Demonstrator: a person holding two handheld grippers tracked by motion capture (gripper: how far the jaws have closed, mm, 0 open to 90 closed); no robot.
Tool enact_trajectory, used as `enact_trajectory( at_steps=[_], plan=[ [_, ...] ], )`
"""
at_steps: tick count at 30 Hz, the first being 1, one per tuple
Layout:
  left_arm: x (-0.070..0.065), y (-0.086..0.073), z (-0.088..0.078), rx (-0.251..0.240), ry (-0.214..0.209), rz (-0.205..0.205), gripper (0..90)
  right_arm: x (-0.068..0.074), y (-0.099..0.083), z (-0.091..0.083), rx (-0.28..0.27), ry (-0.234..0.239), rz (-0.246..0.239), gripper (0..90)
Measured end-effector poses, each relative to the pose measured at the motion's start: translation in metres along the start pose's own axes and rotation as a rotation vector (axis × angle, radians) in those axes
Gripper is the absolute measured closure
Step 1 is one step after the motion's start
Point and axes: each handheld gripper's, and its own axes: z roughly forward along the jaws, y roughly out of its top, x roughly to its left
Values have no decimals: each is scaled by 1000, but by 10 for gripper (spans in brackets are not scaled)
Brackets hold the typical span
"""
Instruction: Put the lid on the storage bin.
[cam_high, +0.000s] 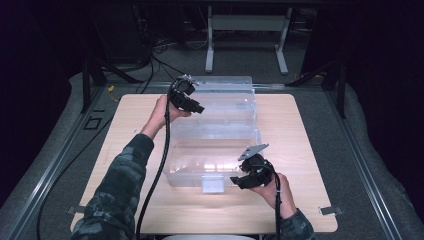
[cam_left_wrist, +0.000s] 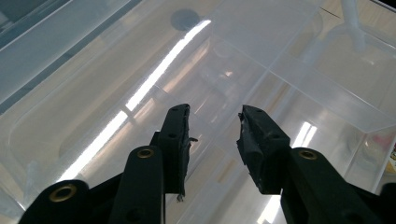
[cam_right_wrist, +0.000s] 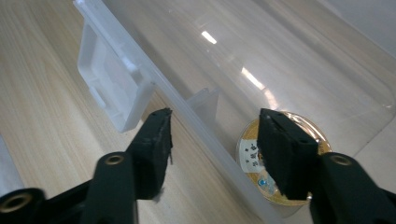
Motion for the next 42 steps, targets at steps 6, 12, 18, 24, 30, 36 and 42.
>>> enact_trajectory(
  at_steps=[6, 12, 18, 24, 30, 36, 42],
  plan=[
    [1, -1, -1, 3, -15, -5, 699, 2, -1, 4, -15, 14, 2, 613],
    [0, -1, -1, 10, -19, -11, 716, 3, -1, 4, -15, 0, 0, 623],
    [-3, 2, -2, 29, -9, -14, 734, 3, -1, 4, -15, 5, 15, 625],
    [-4, 3, -4, 32, -21, -23, 744, 3, -1, 4, -20, -3, 25, 622],
    [-6, 5, -8, 45, -39, -23, 751, 2, -2, 5, -22, 4, 29, 623],
    [-7, 6, -10, 54, -44, -28, 754, 3, -2, 5, -29, -3, 31, 618],
    [-11, 9, -14, 70, -44, -16, 756, 4, -3, 5, -37, -6, 36, 610]
  ],
)
